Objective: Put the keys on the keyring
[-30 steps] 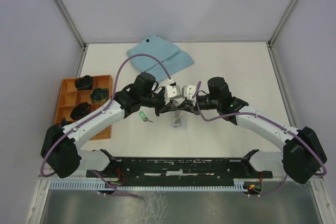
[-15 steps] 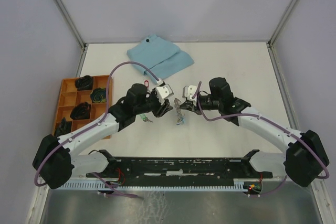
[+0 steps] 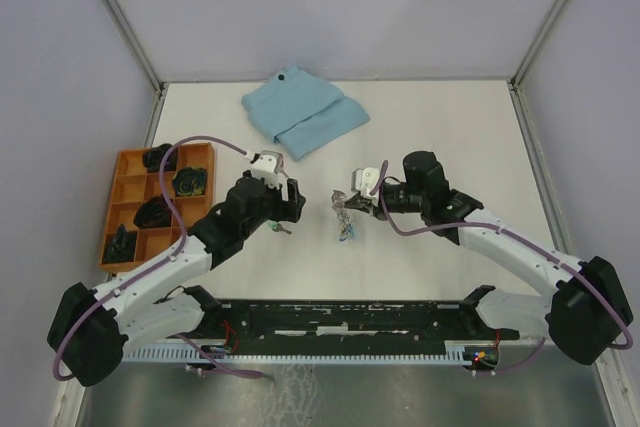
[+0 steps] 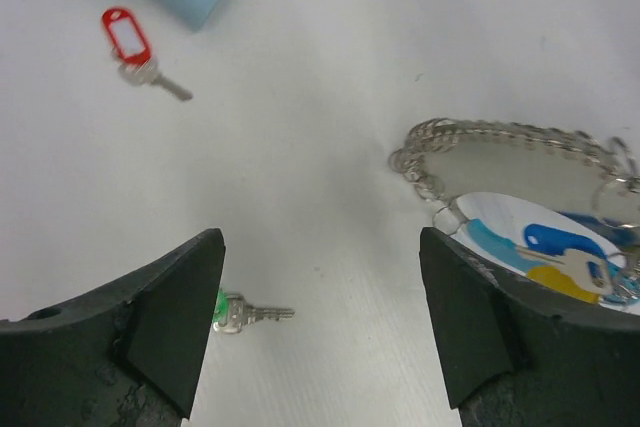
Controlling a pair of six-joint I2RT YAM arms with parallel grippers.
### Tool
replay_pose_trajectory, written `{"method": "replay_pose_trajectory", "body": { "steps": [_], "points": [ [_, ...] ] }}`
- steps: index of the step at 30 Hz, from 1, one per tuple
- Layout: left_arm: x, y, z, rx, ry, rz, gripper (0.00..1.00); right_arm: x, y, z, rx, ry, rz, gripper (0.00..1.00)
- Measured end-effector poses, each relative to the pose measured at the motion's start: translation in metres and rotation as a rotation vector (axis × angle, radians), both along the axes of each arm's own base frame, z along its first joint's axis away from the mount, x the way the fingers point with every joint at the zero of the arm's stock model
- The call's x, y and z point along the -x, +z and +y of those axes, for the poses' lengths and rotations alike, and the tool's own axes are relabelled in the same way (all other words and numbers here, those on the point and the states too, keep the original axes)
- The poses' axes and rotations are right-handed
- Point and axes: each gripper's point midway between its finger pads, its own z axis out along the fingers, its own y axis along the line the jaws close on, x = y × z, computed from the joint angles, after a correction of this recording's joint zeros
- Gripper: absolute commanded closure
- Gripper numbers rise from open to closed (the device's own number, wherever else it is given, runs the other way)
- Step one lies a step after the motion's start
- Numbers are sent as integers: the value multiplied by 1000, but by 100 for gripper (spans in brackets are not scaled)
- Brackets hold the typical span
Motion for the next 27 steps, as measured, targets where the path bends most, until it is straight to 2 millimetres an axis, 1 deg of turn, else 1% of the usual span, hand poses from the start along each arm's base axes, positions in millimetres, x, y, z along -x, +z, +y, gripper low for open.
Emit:
{"method": "replay_pose_trajectory", "body": {
  "steps": [3,5,8,12,15,17,20,21,27],
  "points": [
    [1,-21,19,-2,116,104,17,3,-2,-1,5,28,-30,99],
    [3,-37,34,-8,202,180,21,6,-4,-2,10,46,-51,99],
    [7,-55,51,-22,295,262,28,7,-4,-3,13,59,-72,99],
    [14,-79,65,-60,374,355,36,7,-4,-3,18,70,-91,99],
    [19,-97,68,-111,386,414,41,7,-4,-3,19,74,-99,99],
    [21,-107,70,-142,389,446,47,7,-4,-3,20,77,-101,99],
    [21,-116,70,-171,391,474,53,7,-4,-3,20,79,-106,99],
    [20,-118,69,-176,391,479,55,8,-4,-3,20,81,-106,99],
    [9,-118,62,-178,391,481,58,8,-4,-3,21,83,-105,99]
  ]
}}
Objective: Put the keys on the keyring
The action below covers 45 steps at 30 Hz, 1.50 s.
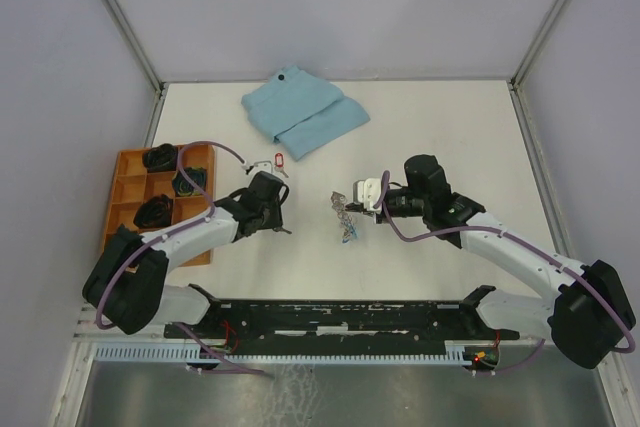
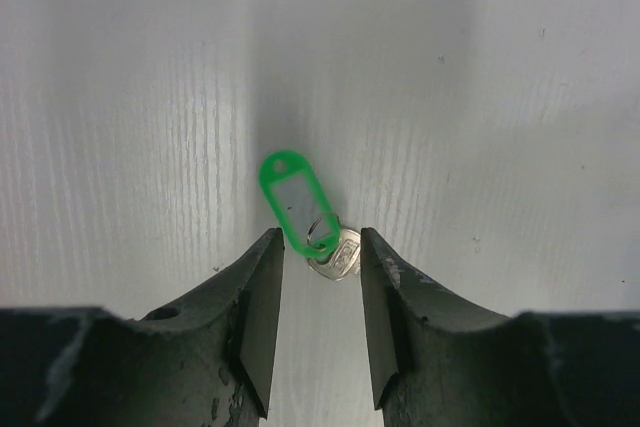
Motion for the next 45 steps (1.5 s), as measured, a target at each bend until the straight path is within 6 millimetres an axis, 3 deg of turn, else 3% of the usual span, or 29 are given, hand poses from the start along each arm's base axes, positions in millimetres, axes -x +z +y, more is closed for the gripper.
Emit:
{"method": "replay_pose_trajectory", "body": {
  "steps": [9,18,23,45],
  "points": [
    [-1,-14,-4,-7,-11,50,70,1,0,0,1,4,2,99],
    [3,-15,-13,30,-40,74,86,3,1,-1,1,6,3,99],
    [4,-15,-14,39,-47,80,89,3,1,0,0,8,3,99],
    [-1,-11,-31,109,-83,62,81,3,2,-1,-2,9,1,99]
  ]
}}
